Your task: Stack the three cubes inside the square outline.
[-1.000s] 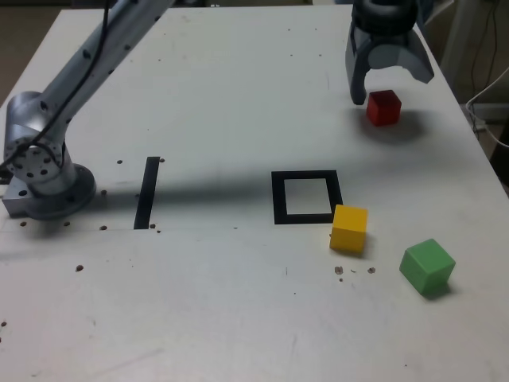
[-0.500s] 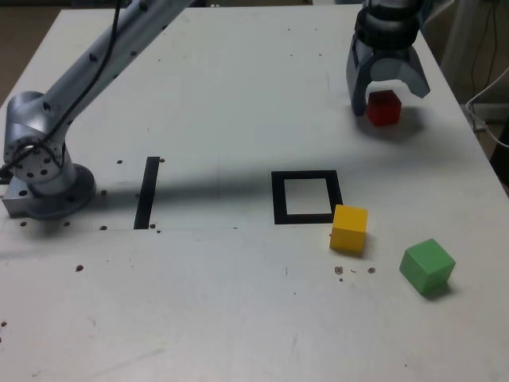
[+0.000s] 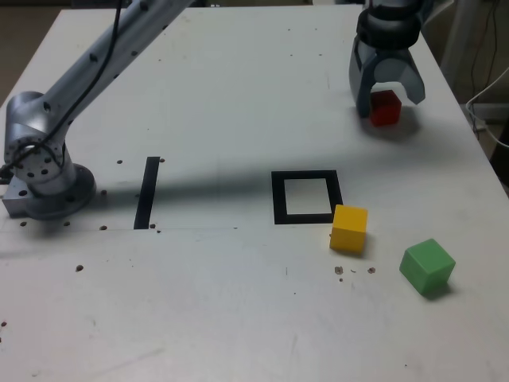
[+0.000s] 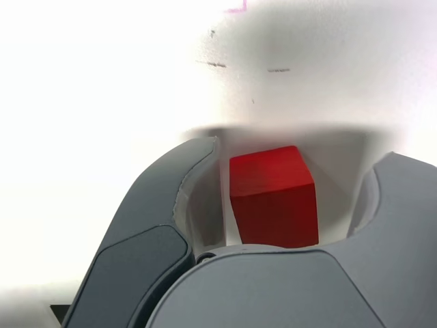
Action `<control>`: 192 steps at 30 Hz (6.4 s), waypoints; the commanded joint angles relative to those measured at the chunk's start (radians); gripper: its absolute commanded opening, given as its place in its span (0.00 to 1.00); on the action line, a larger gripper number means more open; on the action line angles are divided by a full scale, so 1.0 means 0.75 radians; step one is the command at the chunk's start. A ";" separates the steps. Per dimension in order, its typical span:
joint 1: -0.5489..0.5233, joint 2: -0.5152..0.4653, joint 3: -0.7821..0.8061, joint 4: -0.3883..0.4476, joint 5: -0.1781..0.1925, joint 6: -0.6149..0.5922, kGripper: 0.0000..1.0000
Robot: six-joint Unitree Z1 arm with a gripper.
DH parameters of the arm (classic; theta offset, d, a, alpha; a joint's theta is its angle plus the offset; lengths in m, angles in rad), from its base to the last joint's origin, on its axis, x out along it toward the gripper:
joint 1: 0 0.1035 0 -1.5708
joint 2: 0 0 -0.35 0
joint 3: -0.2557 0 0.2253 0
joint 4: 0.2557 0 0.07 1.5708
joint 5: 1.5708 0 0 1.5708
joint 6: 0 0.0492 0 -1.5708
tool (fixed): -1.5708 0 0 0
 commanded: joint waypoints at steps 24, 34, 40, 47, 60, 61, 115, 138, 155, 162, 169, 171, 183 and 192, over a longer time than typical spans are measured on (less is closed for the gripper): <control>0.014 -0.013 0.026 -0.028 -0.041 0.001 0.22; 0.000 -0.134 0.149 -0.019 -0.032 0.003 0.19; -0.021 -0.311 0.319 -0.048 -0.016 0.003 0.19; -0.061 -0.514 0.624 -0.155 -0.011 -0.021 0.19; -0.223 -0.766 1.178 -0.425 -0.005 -0.206 0.19; -0.235 -0.775 1.199 -0.434 -0.003 -0.218 0.19; -0.473 -0.757 1.426 -0.700 0.002 -0.385 0.20; -0.473 -0.725 1.435 -0.710 -0.018 -0.385 0.61; -0.482 -0.754 1.455 -0.677 -0.010 -0.391 0.99; -0.513 -0.809 1.438 -0.608 0.010 -0.430 0.99; -0.588 -0.843 1.343 -0.494 0.033 -0.488 0.99; -0.611 -0.844 1.313 -0.454 0.031 -0.495 0.99; -0.792 -0.768 1.044 -0.249 0.040 -0.571 0.99; -0.852 -0.600 0.838 -0.110 0.032 -0.545 1.00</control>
